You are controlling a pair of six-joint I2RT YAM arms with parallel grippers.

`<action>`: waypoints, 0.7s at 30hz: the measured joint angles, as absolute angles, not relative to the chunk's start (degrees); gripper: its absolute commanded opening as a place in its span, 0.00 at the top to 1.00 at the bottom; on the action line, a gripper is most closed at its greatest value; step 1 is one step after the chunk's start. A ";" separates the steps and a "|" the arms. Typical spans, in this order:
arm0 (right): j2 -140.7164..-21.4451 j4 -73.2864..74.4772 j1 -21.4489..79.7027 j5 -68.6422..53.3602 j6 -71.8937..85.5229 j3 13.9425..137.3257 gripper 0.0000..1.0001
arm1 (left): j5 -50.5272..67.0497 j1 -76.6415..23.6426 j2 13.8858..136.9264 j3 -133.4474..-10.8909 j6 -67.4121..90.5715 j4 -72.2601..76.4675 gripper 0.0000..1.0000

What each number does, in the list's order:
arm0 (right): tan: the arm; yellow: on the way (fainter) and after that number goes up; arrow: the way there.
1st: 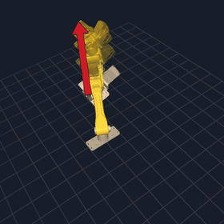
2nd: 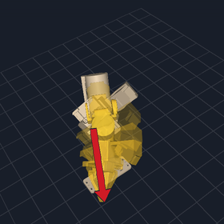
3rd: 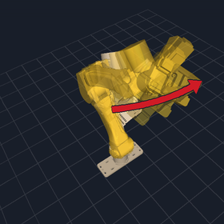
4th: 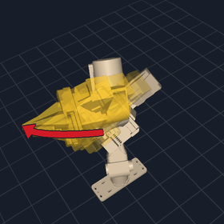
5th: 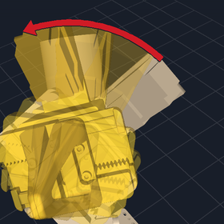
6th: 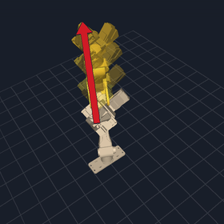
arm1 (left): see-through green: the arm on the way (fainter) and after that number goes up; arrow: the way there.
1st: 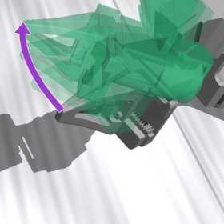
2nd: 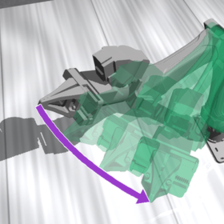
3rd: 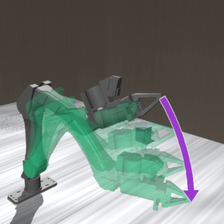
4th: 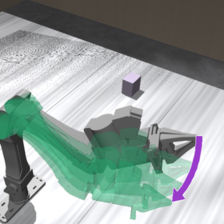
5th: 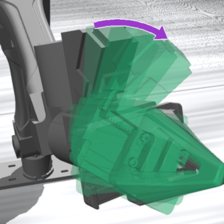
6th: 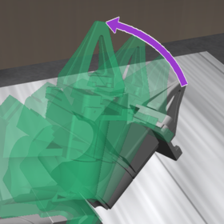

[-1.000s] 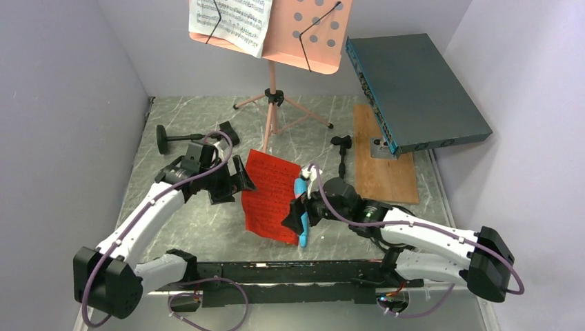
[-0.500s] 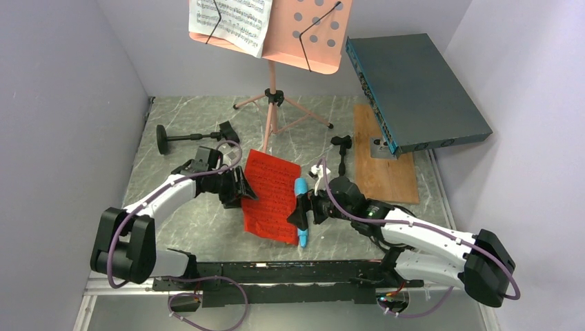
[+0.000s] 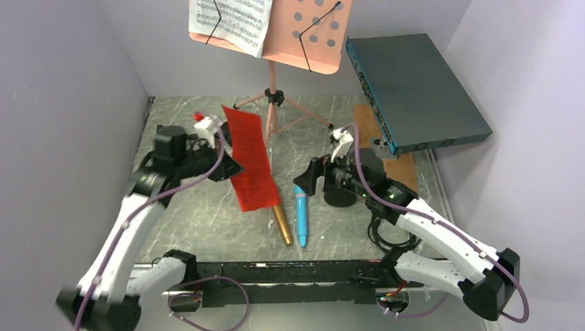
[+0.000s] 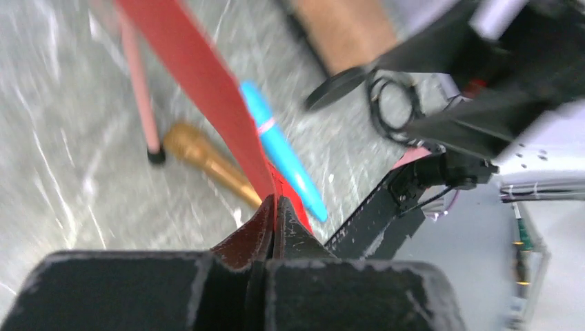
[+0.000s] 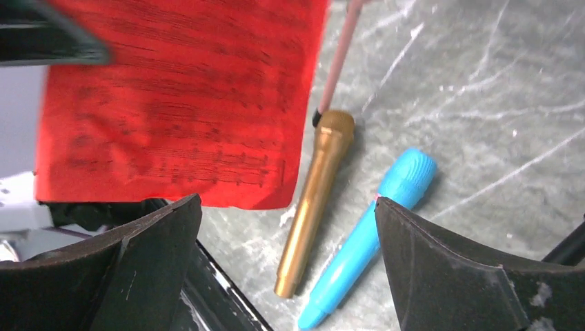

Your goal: Set up the instrument practice props

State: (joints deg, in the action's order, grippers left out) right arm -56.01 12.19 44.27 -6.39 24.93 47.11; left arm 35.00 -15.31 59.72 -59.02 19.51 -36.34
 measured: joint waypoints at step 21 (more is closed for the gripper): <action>-55.46 -3.77 28.23 -40.62 39.51 59.99 0.19 | 59.48 -15.38 49.12 -70.48 12.56 -18.52 1.00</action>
State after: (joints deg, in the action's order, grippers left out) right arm -55.46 -3.77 28.23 -40.62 39.51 59.99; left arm 59.48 -15.38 49.12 -70.48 12.56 -18.52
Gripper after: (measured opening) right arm 0.920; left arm 0.007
